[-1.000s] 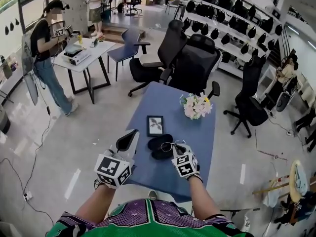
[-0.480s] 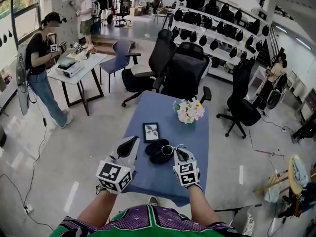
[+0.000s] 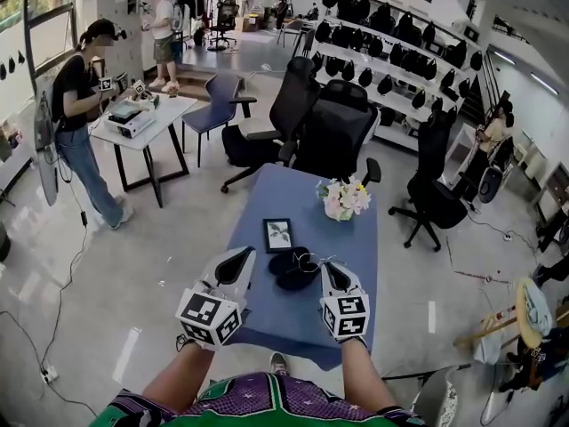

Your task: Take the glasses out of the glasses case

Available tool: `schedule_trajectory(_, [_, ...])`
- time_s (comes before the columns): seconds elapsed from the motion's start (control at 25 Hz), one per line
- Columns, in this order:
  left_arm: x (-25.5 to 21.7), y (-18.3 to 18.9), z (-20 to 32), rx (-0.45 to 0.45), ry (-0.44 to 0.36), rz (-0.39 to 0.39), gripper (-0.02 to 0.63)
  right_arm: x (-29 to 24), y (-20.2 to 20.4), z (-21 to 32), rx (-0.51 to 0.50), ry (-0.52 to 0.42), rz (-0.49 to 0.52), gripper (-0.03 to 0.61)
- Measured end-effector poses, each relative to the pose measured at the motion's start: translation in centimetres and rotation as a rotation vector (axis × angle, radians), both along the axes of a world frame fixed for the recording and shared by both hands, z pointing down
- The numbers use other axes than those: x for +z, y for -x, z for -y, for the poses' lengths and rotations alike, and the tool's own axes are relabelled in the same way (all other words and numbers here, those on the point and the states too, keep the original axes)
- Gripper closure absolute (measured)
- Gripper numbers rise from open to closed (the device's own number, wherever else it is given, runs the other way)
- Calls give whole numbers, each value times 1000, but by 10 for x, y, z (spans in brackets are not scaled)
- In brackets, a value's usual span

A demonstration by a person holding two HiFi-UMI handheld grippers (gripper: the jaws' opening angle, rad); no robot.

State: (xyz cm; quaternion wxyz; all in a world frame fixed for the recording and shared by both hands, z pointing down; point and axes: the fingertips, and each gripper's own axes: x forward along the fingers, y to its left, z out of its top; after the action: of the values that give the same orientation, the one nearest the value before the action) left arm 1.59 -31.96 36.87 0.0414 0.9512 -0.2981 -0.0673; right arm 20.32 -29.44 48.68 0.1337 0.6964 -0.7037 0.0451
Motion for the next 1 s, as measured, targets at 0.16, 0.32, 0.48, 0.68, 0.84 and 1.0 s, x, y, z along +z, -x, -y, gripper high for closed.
schedule_trajectory(0.16, [4,15,-4,-11,-14,15,598,-19,13,-12,4,-70,75,560])
schedule_trajectory(0.32, [0,30,-6,-23,-32,20,598,-33,21,-31,22,-124,144,560])
schedule_trajectory(0.48, [-8,43,-11,-19,-50,10,598,-44,30,-50,46,-153,158,560])
schedule_trajectory(0.68, [-16,57,-14,-8,-63,-4,598,-56,41,-67,69,-183,170,560])
schedule_trajectory(0.84, [-18,62,-18,-2,-62,-13,598,-71,37,-79,99,-217,196,560])
schedule_trajectory(1.0, [-24,61,-17,0,-62,-30,598,-91,30,-91,119,-257,189,560])
